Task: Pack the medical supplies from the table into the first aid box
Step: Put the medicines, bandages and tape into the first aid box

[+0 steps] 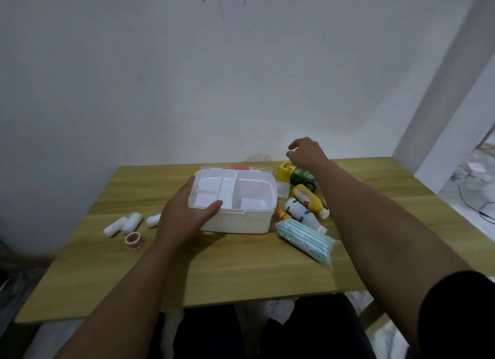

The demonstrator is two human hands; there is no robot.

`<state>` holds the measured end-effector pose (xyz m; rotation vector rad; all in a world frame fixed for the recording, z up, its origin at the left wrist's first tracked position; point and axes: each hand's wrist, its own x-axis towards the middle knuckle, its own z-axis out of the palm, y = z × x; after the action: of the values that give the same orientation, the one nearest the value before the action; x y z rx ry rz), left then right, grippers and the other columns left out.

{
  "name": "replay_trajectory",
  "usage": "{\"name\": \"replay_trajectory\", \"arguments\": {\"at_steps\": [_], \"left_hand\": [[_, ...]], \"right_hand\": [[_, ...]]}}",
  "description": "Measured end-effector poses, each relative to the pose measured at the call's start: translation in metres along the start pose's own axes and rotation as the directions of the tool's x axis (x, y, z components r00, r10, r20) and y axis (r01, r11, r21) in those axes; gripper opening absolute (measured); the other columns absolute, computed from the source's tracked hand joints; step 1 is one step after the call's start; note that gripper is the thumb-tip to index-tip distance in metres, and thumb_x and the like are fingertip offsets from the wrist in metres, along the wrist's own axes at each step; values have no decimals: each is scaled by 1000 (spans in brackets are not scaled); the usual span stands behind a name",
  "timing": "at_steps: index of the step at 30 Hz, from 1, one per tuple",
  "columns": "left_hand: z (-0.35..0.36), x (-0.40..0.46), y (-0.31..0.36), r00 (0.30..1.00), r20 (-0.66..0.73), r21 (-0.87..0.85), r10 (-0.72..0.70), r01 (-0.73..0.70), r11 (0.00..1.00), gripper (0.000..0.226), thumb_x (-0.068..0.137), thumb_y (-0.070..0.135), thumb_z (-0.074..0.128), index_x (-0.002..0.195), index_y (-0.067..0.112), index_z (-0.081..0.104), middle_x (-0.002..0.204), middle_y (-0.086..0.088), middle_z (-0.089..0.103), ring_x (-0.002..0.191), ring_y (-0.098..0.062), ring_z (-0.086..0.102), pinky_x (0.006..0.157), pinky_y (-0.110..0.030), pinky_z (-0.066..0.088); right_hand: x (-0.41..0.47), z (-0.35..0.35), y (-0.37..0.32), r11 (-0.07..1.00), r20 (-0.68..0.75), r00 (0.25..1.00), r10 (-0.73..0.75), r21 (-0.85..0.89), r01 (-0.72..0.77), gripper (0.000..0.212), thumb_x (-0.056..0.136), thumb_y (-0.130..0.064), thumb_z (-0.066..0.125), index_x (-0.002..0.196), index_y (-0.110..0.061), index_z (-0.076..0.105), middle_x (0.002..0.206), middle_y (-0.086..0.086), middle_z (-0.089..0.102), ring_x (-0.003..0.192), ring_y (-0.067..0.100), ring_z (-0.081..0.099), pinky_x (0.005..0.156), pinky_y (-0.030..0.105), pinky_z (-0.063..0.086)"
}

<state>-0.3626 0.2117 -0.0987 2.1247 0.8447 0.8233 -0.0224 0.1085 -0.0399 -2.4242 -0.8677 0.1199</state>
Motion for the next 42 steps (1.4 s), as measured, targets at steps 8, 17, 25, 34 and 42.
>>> {"name": "replay_trajectory", "arguments": {"at_steps": [8,17,25,34,42], "left_hand": [[9,-2,4,993,-62,59,-105,109,992,105,82,59,79,165,29,24,156,3,50,140,-26,48,103,-45,46],[15,-2,15,990,-76,-58,-117,113,992,89,75,58,84,152,37,45,142,14,59,131,-14,53,93,-31,43],[16,-3,27,987,-68,-35,-145,143,989,89,80,52,84,156,31,42,150,4,56,137,-22,50,89,-34,37],[13,-4,31,985,-55,-1,-163,163,987,95,81,56,82,160,30,35,155,0,52,141,-26,46,96,-45,43],[15,-2,23,985,-38,-2,-167,167,986,96,79,59,82,158,31,36,154,0,52,139,-27,49,100,-48,49]], "right_hand": [[-4,15,42,942,160,979,129,-328,-71,42,80,-24,73,120,-12,66,115,12,69,100,30,65,88,43,59],[-7,-52,-9,959,116,993,-21,-279,53,57,77,-20,88,128,-4,69,121,17,69,107,34,67,89,44,60],[-54,-70,-99,891,434,892,-127,-345,295,60,71,-21,94,125,-7,72,110,10,73,92,28,73,77,43,66],[-94,-43,-141,603,365,924,-112,-715,355,49,69,-12,93,110,-9,66,100,7,66,86,29,65,47,33,39],[-95,-2,-135,647,429,884,-186,-624,439,48,73,-14,90,110,-13,58,99,5,62,92,26,64,68,36,51]]}}
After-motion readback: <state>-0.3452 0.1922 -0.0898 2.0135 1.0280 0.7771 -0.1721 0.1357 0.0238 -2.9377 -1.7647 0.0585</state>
